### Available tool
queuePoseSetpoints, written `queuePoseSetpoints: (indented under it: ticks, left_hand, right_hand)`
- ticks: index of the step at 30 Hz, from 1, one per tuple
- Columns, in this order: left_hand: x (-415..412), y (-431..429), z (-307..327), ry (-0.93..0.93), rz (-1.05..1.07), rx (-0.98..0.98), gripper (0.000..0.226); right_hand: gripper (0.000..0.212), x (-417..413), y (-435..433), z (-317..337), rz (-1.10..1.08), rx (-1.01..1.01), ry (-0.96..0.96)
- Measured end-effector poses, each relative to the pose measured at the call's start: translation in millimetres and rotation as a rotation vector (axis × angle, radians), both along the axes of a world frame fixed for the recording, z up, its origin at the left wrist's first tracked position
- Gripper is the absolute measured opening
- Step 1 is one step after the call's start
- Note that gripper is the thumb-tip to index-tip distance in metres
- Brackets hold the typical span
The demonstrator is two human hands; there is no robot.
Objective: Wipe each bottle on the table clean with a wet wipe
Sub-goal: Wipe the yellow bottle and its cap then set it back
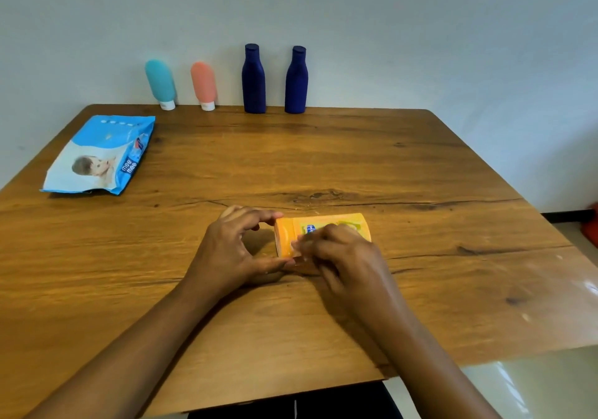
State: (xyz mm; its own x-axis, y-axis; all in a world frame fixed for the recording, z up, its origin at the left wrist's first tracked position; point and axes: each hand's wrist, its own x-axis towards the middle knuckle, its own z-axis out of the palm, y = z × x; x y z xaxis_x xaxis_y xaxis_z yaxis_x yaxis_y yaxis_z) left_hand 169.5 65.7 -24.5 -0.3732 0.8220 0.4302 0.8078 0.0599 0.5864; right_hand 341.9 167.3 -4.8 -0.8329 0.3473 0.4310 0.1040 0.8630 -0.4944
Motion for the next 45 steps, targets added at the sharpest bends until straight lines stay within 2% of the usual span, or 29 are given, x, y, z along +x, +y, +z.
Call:
queuePoseSetpoints:
  ticks: [3, 8, 14, 18, 21, 25, 27, 29, 33, 39, 45]
  left_hand:
    - [2, 0, 2, 0.012, 0.001, 0.0, 0.069]
    - [3, -1, 2, 0.021, 0.034, -0.004, 0.066]
    - [2, 0, -2, 0.019, 0.064, -0.064, 0.068]
    - [5, -3, 0, -0.003, 0.114, -0.149, 0.076]
    - [13, -9, 0, -0.01, 0.134, -0.231, 0.074]
    - [18, -12, 0, -0.017, 0.147, -0.294, 0.071]
    - [17, -11, -1, -0.034, 0.142, -0.293, 0.069]
    - [16, -10, -1, -0.039, 0.138, -0.287, 0.067]
    - [17, -8, 0, -0.06, 0.124, -0.301, 0.064]
    - [13, -9, -4, -0.08, 0.084, -0.3, 0.063]
    - [13, -8, -4, -0.088, 0.097, -0.302, 0.065]
  right_hand:
    - [0.029, -22, 10, 13, -0.07, -0.003, 0.072]
    - [0.041, -36, -3, 3, -0.07, 0.077, -0.04]
    - [0.021, -1, -12, -16, -0.052, 0.112, -0.083]
    - [0.014, 6, 7, -11, -0.157, 0.026, -0.06]
    - [0.02, -9, 8, 1, -0.218, -0.017, -0.011]
    - [0.025, -27, -16, 0, -0.147, 0.098, -0.155]
    - [0.036, -23, -22, -7, -0.145, 0.16, -0.256]
    - [0.045, -15, -12, -9, -0.212, 0.194, -0.303]
    - [0.043, -13, 8, -2, -0.316, 0.174, -0.347]
    - [0.054, -29, -33, -9, -0.14, 0.271, -0.4]
    - [0.061, -22, 1, -12, -0.433, 0.186, -0.411]
